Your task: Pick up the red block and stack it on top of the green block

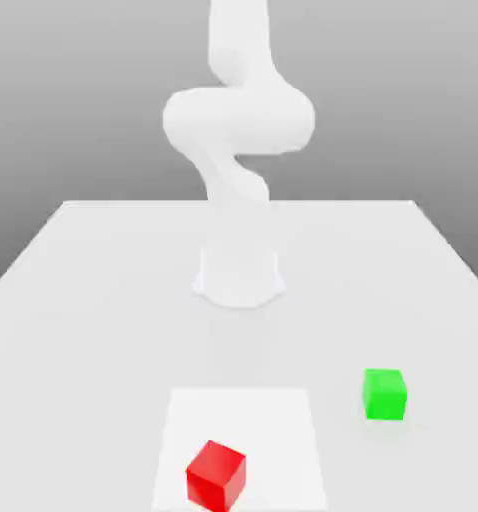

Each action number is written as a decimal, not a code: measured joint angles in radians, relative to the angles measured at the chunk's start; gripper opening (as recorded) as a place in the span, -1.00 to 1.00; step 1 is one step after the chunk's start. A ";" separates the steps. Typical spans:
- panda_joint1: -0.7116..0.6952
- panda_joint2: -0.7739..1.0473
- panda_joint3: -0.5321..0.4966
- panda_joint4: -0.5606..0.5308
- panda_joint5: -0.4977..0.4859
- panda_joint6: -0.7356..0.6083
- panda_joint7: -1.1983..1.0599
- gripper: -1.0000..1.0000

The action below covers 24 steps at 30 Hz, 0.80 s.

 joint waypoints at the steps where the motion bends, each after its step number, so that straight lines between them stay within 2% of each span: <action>1: 0.019 0.037 -0.020 -0.006 0.012 0.013 -0.048 0.00; 13: 0.204 0.451 -0.211 -0.069 0.159 0.149 -0.589 0.00; 19: 0.232 0.654 -0.239 -0.101 0.216 0.219 -0.846 0.00; 24: 0.222 0.809 -0.236 -0.130 0.204 0.284 -1.018 0.00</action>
